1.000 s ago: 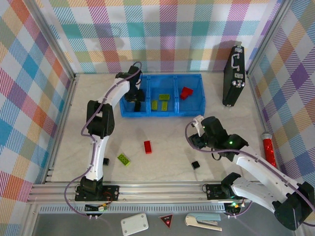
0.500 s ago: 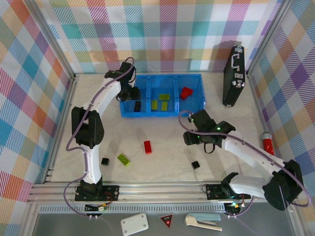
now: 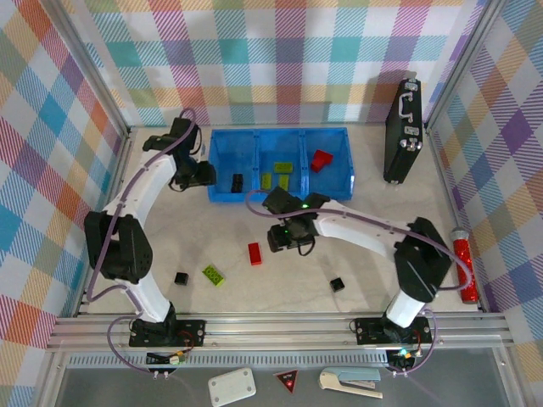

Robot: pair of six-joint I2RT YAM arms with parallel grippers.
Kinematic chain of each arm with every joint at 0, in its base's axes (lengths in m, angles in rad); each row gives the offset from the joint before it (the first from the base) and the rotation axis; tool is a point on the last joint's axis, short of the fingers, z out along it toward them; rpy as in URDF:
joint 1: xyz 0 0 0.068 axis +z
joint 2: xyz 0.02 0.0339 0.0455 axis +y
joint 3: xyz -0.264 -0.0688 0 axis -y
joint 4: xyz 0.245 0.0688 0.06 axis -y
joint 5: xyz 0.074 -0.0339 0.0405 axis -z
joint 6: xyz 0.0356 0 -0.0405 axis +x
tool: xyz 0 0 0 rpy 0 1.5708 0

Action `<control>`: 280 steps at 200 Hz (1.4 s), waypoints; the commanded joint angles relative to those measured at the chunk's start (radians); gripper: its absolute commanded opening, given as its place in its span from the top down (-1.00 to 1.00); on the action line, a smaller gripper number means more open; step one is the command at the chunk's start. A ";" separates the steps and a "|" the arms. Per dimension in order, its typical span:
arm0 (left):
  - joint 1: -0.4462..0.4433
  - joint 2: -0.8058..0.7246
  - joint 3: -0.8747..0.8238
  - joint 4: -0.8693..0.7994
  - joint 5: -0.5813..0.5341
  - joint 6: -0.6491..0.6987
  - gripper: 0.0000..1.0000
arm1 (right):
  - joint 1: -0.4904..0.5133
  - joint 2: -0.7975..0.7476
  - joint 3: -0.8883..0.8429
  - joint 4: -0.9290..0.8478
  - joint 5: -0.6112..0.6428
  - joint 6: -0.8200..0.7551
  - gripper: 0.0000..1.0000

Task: Sort the legos into containers by color
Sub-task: Pick up the lego from the center of the table.

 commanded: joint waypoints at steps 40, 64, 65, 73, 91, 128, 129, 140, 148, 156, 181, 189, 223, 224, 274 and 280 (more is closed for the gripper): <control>0.110 -0.144 -0.193 0.105 -0.039 0.035 -0.02 | 0.096 0.227 0.264 -0.110 0.050 0.146 -0.18; 0.123 -0.189 -0.245 0.166 -0.061 0.041 -0.02 | 0.111 0.307 0.353 -0.173 0.107 0.194 -0.19; 0.124 -0.190 -0.247 0.167 -0.061 0.042 -0.02 | 0.110 0.310 0.356 -0.176 0.108 0.195 -0.19; 0.126 -0.199 -0.259 0.180 -0.070 0.046 -0.02 | 0.113 0.333 0.380 -0.196 0.124 0.214 -0.18; 0.131 -0.218 -0.283 0.204 -0.083 0.047 -0.02 | 0.115 0.374 0.419 -0.218 0.138 0.246 -0.17; 0.137 -0.226 -0.309 0.229 -0.077 0.042 -0.02 | 0.127 0.437 0.467 -0.215 0.133 0.281 -0.15; 0.136 -0.226 -0.309 0.229 -0.077 0.042 -0.02 | 0.128 0.439 0.469 -0.215 0.133 0.281 -0.15; 0.139 -0.223 -0.310 0.227 -0.071 0.040 -0.02 | 0.132 0.455 0.485 -0.215 0.130 0.283 -0.13; 0.139 -0.224 -0.308 0.229 -0.068 0.040 -0.02 | 0.135 0.469 0.497 -0.213 0.124 0.281 -0.13; 0.138 -0.223 -0.309 0.230 -0.066 0.038 -0.02 | 0.136 0.483 0.509 -0.211 0.120 0.277 -0.12; 0.139 -0.228 -0.310 0.230 -0.063 0.039 -0.02 | 0.143 0.517 0.541 -0.222 0.110 0.272 -0.09; 0.140 -0.228 -0.309 0.230 -0.063 0.038 -0.02 | 0.144 0.524 0.544 -0.222 0.110 0.275 -0.08; 0.143 -0.227 -0.308 0.231 -0.060 0.039 -0.02 | 0.146 0.544 0.554 -0.228 0.115 0.278 0.00; 0.143 -0.228 -0.309 0.231 -0.060 0.039 -0.02 | 0.146 0.544 0.553 -0.228 0.115 0.278 0.00; 0.147 -0.225 -0.310 0.232 -0.053 0.037 -0.02 | 0.146 0.551 0.553 -0.236 0.126 0.286 0.11; 0.146 -0.224 -0.310 0.230 -0.054 0.037 -0.02 | 0.146 0.550 0.553 -0.236 0.128 0.286 0.11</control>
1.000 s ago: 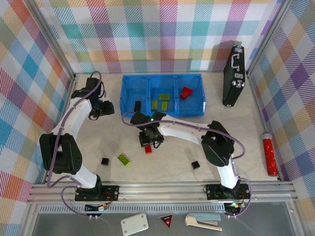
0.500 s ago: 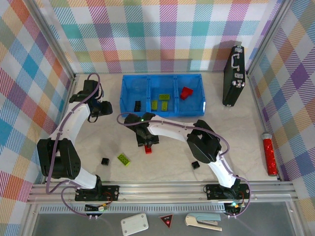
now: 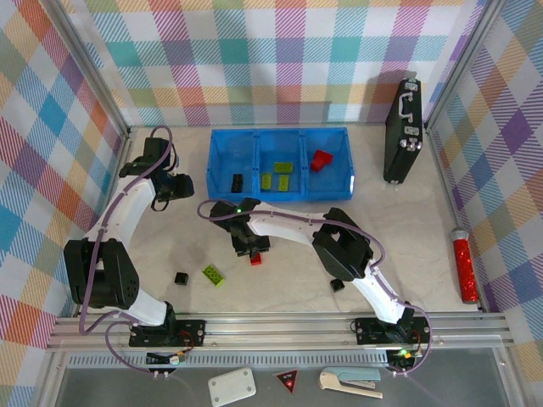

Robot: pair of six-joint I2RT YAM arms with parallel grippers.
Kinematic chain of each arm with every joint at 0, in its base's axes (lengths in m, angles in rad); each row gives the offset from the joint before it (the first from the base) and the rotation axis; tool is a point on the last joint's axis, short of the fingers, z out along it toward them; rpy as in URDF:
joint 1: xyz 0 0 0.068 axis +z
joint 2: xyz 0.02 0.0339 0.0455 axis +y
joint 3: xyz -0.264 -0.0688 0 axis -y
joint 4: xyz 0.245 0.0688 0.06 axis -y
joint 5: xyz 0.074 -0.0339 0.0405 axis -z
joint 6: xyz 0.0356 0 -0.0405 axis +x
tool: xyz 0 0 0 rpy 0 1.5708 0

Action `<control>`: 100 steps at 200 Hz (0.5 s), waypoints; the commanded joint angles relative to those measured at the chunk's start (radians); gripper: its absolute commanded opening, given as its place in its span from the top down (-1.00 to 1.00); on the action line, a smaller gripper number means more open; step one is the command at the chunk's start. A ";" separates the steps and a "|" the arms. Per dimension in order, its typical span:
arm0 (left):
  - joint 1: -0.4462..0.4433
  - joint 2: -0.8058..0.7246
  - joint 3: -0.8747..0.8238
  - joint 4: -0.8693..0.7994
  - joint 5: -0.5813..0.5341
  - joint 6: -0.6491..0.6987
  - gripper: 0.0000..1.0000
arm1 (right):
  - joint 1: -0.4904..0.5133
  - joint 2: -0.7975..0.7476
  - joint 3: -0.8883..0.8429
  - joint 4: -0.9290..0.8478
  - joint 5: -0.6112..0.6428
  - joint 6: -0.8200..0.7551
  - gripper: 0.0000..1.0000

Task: Sort the legos into containers by color
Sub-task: Pick up the lego from the center of the table.

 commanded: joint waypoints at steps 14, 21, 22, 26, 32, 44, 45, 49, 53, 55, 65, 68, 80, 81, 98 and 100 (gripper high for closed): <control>0.019 -0.017 -0.005 0.014 0.008 0.008 -0.02 | 0.006 0.013 0.026 -0.040 0.019 0.018 0.15; 0.019 -0.017 -0.005 0.013 0.009 0.008 -0.02 | 0.006 0.014 0.026 -0.042 0.021 0.019 0.16; 0.018 -0.017 -0.005 0.014 0.009 0.008 -0.02 | 0.007 0.014 0.026 -0.042 0.022 0.018 0.16; 0.018 -0.017 -0.006 0.013 0.009 0.008 -0.02 | 0.007 0.012 0.026 -0.042 0.021 0.019 0.18; 0.017 -0.016 -0.005 0.014 0.008 0.008 -0.02 | 0.007 0.012 0.026 -0.042 0.021 0.018 0.21; 0.019 -0.016 -0.005 0.013 0.010 0.009 -0.02 | 0.007 0.008 0.026 -0.042 0.022 0.020 0.25; 0.020 -0.015 -0.004 0.013 0.010 0.008 -0.02 | 0.007 0.007 0.026 -0.042 0.023 0.020 0.26; 0.020 -0.016 -0.004 0.014 0.010 0.008 -0.02 | 0.007 0.006 0.026 -0.041 0.024 0.021 0.27; 0.020 -0.016 -0.004 0.014 0.010 0.010 -0.02 | 0.007 0.004 0.026 -0.041 0.025 0.021 0.28; 0.020 -0.016 -0.005 0.014 0.009 0.009 -0.02 | 0.006 0.003 0.026 -0.042 0.025 0.021 0.29; 0.019 -0.016 -0.005 0.014 0.009 0.009 -0.02 | 0.008 -0.002 0.026 -0.043 0.028 0.021 0.31; 0.019 -0.016 -0.005 0.013 0.009 0.009 -0.02 | 0.006 -0.004 0.026 -0.043 0.030 0.021 0.31; 0.019 -0.014 -0.005 0.013 0.009 0.010 -0.02 | 0.006 -0.010 0.025 -0.044 0.033 0.019 0.32; 0.020 -0.014 -0.004 0.013 0.009 0.010 -0.02 | 0.007 -0.011 0.025 -0.044 0.033 0.019 0.33; 0.019 -0.012 -0.005 0.014 0.009 0.010 -0.02 | 0.006 -0.027 0.020 -0.047 0.043 0.016 0.34; 0.020 -0.013 -0.005 0.014 0.009 0.009 -0.02 | 0.006 -0.030 0.019 -0.046 0.043 0.015 0.34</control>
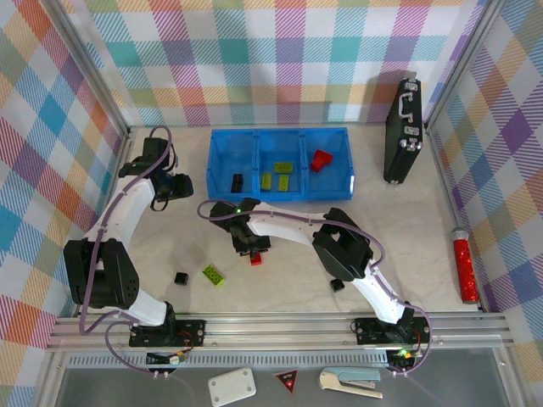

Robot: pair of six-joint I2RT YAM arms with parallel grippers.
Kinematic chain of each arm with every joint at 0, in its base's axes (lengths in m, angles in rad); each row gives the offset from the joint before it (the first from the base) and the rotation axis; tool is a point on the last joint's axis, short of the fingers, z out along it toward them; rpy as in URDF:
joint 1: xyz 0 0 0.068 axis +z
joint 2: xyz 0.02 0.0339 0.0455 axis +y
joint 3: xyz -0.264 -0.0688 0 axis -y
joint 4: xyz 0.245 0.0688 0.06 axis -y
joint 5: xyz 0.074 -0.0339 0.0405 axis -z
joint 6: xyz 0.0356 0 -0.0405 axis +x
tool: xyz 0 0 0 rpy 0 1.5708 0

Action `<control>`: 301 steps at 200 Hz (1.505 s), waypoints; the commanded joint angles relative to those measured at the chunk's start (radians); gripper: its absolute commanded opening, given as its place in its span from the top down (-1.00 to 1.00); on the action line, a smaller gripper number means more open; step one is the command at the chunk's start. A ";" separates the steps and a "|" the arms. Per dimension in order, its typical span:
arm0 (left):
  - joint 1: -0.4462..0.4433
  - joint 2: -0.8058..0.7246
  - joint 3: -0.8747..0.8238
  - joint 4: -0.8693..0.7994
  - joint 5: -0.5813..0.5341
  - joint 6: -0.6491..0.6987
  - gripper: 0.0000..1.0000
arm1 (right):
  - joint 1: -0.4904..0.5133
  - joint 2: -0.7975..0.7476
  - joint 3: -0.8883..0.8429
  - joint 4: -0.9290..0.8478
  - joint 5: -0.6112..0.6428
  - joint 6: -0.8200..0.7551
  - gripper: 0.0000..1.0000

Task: Sort the legos into containers by color
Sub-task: Pick up the lego from the center of the table, then place the lego in the container.

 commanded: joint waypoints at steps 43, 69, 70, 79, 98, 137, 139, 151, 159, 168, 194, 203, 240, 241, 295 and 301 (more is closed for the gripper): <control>0.014 -0.010 -0.005 0.015 0.011 0.009 -0.02 | -0.012 -0.089 -0.015 -0.033 0.032 -0.029 0.34; 0.015 -0.010 -0.005 0.017 0.013 0.007 -0.02 | -0.038 -0.151 -0.075 -0.011 0.019 -0.065 0.34; 0.015 -0.010 -0.004 0.017 0.013 0.007 -0.02 | -0.039 -0.152 -0.078 -0.010 0.018 -0.067 0.34; 0.014 -0.008 -0.005 0.017 0.014 0.007 -0.02 | -0.049 -0.170 -0.097 -0.002 0.008 -0.084 0.34; 0.015 -0.005 -0.004 0.017 0.017 0.007 -0.02 | -0.075 -0.206 -0.133 0.001 -0.011 -0.115 0.34; 0.015 -0.008 -0.005 0.018 0.017 0.009 -0.02 | -0.141 -0.270 -0.205 -0.002 -0.022 -0.175 0.35; 0.014 -0.008 -0.005 0.018 0.017 0.010 -0.02 | -0.145 -0.274 -0.208 -0.001 -0.021 -0.178 0.35; 0.015 -0.008 -0.005 0.018 0.017 0.009 -0.02 | -0.174 -0.298 -0.233 0.002 -0.029 -0.201 0.35; 0.015 -0.008 -0.004 0.018 0.019 0.009 -0.02 | -0.195 -0.313 -0.246 0.001 -0.028 -0.216 0.36; 0.015 -0.008 -0.005 0.018 0.019 0.010 -0.02 | -0.222 -0.329 -0.259 0.003 -0.032 -0.236 0.36; 0.014 -0.009 -0.004 0.018 0.019 0.010 -0.02 | -0.299 -0.368 -0.287 0.005 -0.037 -0.300 0.38; 0.016 -0.008 -0.005 0.017 0.019 0.012 -0.02 | -0.327 -0.377 -0.290 0.005 -0.036 -0.322 0.38; 0.017 -0.007 -0.005 0.017 0.020 0.015 -0.02 | -0.448 -0.383 -0.260 0.004 -0.035 -0.407 0.38; 0.016 -0.007 -0.005 0.018 0.020 0.015 -0.02 | -0.451 -0.382 -0.258 0.004 -0.035 -0.410 0.38; 0.017 -0.003 -0.008 0.023 0.027 0.015 -0.02 | -0.584 -0.291 -0.100 -0.011 -0.028 -0.512 0.38; 0.017 -0.005 -0.010 0.023 0.027 0.016 -0.02 | -0.597 -0.275 -0.078 -0.015 -0.027 -0.521 0.38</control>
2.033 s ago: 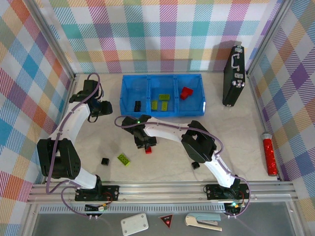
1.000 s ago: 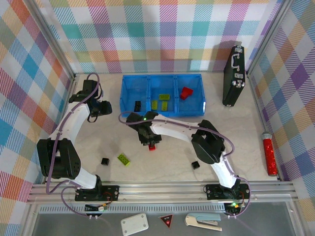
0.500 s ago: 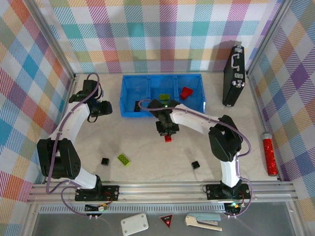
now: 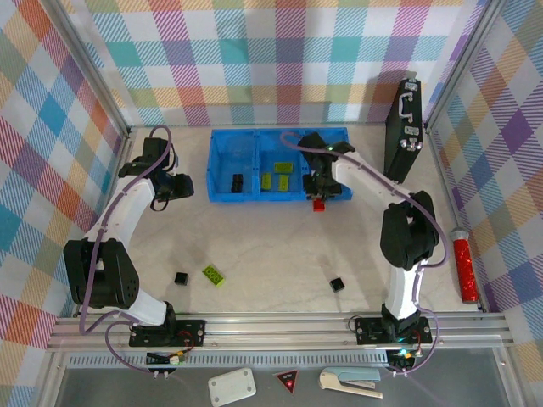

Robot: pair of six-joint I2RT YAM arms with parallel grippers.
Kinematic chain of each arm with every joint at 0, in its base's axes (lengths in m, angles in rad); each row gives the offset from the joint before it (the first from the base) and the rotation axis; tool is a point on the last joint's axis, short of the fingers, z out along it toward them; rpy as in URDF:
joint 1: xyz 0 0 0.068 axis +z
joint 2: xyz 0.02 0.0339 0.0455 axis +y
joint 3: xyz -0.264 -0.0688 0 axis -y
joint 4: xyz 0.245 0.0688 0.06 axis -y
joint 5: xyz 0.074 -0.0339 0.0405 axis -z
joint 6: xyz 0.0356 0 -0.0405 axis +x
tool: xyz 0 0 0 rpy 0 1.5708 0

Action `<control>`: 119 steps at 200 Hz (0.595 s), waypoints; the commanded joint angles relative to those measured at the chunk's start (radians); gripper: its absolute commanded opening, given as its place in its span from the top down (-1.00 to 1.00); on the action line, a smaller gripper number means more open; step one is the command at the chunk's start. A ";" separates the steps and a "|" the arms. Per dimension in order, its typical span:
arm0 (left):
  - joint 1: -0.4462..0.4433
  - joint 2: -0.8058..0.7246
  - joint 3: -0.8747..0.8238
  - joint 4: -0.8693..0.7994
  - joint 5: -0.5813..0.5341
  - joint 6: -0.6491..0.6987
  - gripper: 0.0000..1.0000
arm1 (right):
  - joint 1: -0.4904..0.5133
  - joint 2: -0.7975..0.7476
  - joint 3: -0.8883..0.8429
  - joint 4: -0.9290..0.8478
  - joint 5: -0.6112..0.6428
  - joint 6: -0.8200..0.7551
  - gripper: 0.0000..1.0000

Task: Sort the legos into containers by color
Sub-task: Place the lego in the container.

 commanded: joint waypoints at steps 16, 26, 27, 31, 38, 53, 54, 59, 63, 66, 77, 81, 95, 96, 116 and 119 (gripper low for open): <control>0.016 -0.005 -0.012 0.024 0.017 0.016 -0.02 | -0.067 0.105 0.146 -0.026 -0.004 -0.096 0.38; 0.016 -0.005 -0.011 0.026 0.016 0.016 -0.02 | -0.082 0.135 0.184 -0.032 -0.008 -0.108 0.38; 0.016 -0.005 -0.011 0.026 0.016 0.016 -0.02 | -0.083 0.138 0.188 -0.032 -0.008 -0.110 0.38; 0.017 -0.005 -0.010 0.026 0.016 0.016 -0.02 | -0.091 0.148 0.205 -0.034 -0.009 -0.113 0.39; 0.016 -0.004 -0.012 0.026 0.016 0.016 -0.02 | -0.099 0.169 0.233 -0.041 -0.012 -0.118 0.38; 0.017 -0.004 -0.012 0.027 0.014 0.017 -0.02 | -0.121 0.209 0.283 -0.044 -0.023 -0.128 0.38; 0.017 -0.004 -0.012 0.027 0.014 0.017 -0.02 | -0.122 0.212 0.288 -0.044 -0.024 -0.128 0.38; 0.016 -0.002 -0.012 0.027 0.014 0.018 -0.02 | -0.129 0.225 0.309 -0.049 -0.025 -0.129 0.38; 0.016 -0.002 -0.012 0.027 0.014 0.018 -0.02 | -0.134 0.242 0.326 -0.053 -0.026 -0.130 0.38; 0.016 -0.001 -0.012 0.027 0.013 0.018 -0.02 | -0.139 0.252 0.339 -0.057 -0.026 -0.132 0.38; 0.016 -0.002 -0.013 0.027 0.013 0.018 -0.02 | -0.150 0.288 0.382 -0.070 -0.017 -0.140 0.38; 0.017 -0.001 -0.012 0.026 0.012 0.019 -0.02 | -0.154 0.298 0.397 -0.072 -0.015 -0.142 0.38; 0.017 -0.002 -0.013 0.027 0.008 0.019 -0.02 | -0.164 0.333 0.431 -0.072 -0.011 -0.153 0.38; 0.017 -0.001 -0.013 0.027 0.009 0.019 -0.02 | -0.165 0.335 0.433 -0.072 -0.011 -0.155 0.38; 0.016 -0.001 -0.014 0.026 0.000 0.022 -0.02 | -0.179 0.383 0.483 -0.074 -0.014 -0.166 0.38; 0.016 0.000 -0.013 0.025 -0.001 0.021 -0.02 | -0.182 0.390 0.489 -0.076 -0.013 -0.168 0.39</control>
